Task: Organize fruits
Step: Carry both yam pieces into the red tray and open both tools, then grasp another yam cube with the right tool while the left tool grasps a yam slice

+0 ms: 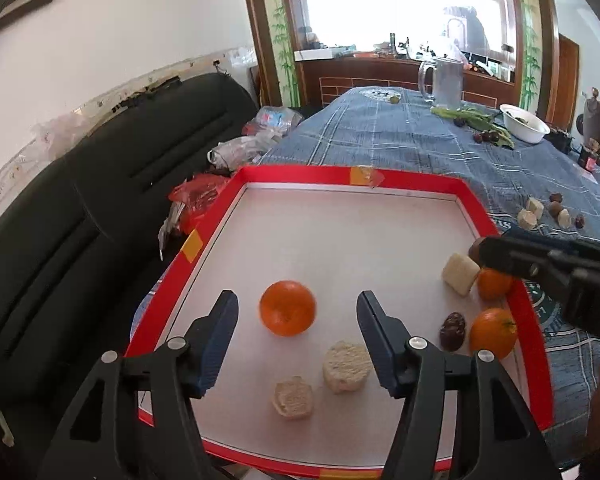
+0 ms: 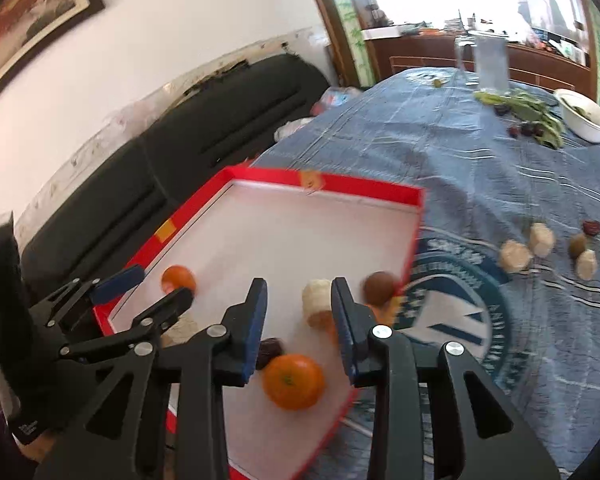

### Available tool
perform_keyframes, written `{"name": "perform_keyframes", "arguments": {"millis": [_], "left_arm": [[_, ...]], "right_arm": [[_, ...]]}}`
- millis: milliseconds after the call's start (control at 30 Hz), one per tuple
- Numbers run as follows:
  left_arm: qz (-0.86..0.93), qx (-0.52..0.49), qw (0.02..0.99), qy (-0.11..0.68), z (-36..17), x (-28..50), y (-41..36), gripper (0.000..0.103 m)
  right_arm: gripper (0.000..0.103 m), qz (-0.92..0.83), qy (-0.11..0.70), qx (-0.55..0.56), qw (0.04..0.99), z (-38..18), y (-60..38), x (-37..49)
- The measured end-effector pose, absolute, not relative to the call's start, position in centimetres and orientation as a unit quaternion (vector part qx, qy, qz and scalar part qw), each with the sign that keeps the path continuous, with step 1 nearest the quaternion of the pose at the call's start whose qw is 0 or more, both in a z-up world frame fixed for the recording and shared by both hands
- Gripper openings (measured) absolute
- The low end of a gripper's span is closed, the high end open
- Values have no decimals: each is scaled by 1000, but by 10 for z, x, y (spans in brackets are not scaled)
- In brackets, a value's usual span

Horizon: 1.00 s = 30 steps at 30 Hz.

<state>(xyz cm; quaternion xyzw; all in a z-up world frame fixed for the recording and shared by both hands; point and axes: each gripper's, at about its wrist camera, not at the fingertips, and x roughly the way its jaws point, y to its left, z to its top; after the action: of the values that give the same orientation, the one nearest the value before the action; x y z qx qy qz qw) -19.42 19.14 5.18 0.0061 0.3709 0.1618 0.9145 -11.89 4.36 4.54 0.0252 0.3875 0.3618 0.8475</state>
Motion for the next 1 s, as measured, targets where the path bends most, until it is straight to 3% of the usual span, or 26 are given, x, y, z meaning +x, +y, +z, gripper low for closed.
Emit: {"name": "perform_keyframes", "arguments": {"millis": [300,600,1000], "left_arm": [[127,32,920,369,62,-185,154,74],[53,70,929,359,84,-151,95,78],[27,92,916,390,76,-103,49,78]], "right_arm": [[35,290,388,48,873,39,-36,-90],[35,218,416,49,881,17,-110,-41],[35,191,420,58,885,8,-118,3]]}}
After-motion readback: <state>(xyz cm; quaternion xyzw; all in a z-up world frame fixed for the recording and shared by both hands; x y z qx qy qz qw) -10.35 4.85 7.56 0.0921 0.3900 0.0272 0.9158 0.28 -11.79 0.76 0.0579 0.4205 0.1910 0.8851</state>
